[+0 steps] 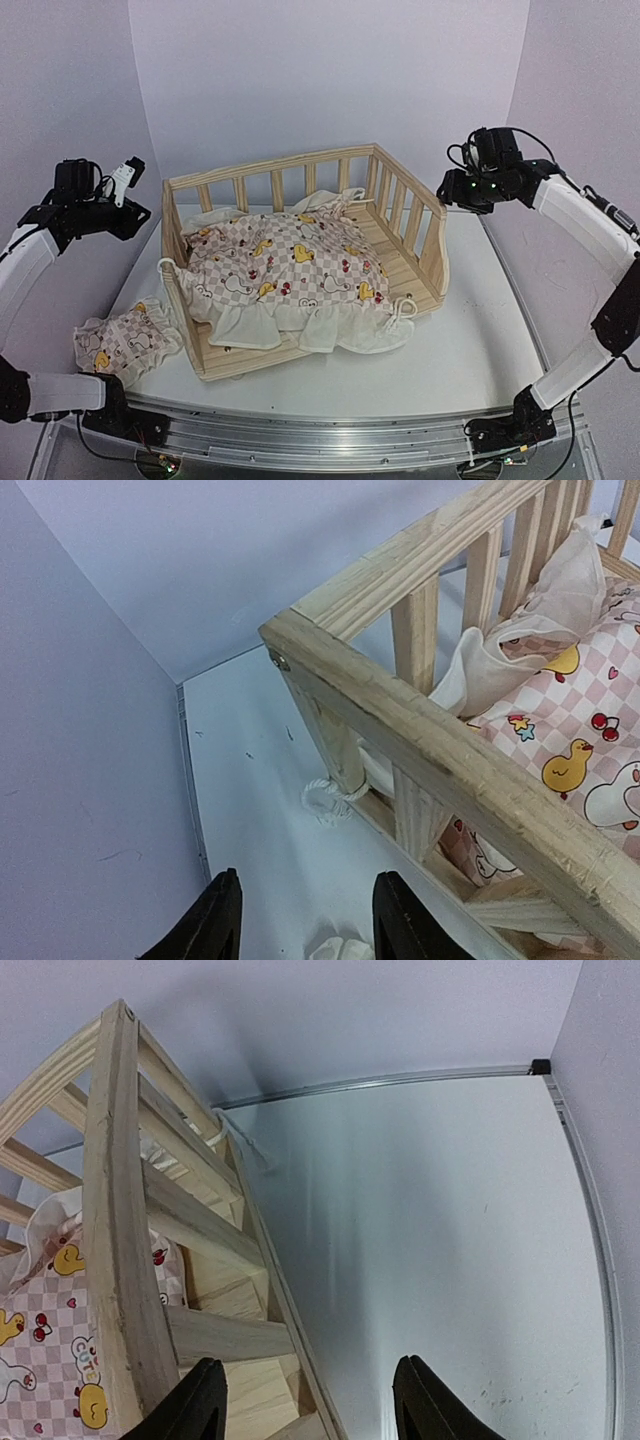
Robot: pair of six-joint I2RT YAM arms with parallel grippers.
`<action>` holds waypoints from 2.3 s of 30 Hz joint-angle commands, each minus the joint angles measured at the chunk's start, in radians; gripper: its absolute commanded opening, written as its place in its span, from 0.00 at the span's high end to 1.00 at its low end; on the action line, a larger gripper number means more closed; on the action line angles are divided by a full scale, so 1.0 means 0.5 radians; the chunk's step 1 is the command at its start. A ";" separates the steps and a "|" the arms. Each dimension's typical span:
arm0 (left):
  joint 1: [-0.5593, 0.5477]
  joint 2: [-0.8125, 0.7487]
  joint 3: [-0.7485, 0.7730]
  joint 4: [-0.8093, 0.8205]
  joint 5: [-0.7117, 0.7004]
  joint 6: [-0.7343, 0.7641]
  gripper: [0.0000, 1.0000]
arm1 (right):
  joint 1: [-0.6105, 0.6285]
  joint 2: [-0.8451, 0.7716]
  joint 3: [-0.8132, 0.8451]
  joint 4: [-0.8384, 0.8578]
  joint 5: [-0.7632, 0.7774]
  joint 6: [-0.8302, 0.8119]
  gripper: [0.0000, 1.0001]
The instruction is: Set up the pet bed
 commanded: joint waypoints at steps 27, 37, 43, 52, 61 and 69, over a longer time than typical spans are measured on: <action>-0.360 1.500 1.471 -0.043 0.545 -0.073 0.56 | 0.011 -0.567 -0.395 0.014 -0.489 0.059 0.43; 0.185 0.933 1.175 -0.328 1.422 0.470 0.57 | 0.049 -0.477 0.043 0.079 -0.690 -0.034 0.49; 0.193 0.793 1.061 -1.039 1.591 1.296 0.54 | 0.481 -0.239 0.227 0.247 -0.679 -0.237 0.49; 0.184 0.690 0.858 -1.055 1.403 1.639 0.58 | 0.774 0.098 0.251 0.428 -0.793 -0.248 0.47; -0.020 0.746 0.828 -0.923 1.243 1.728 0.67 | 0.907 0.347 0.182 0.656 -0.794 -0.209 0.48; -0.058 0.743 0.814 -0.776 1.169 1.750 0.80 | 1.107 0.644 0.324 0.735 -0.730 -0.359 0.45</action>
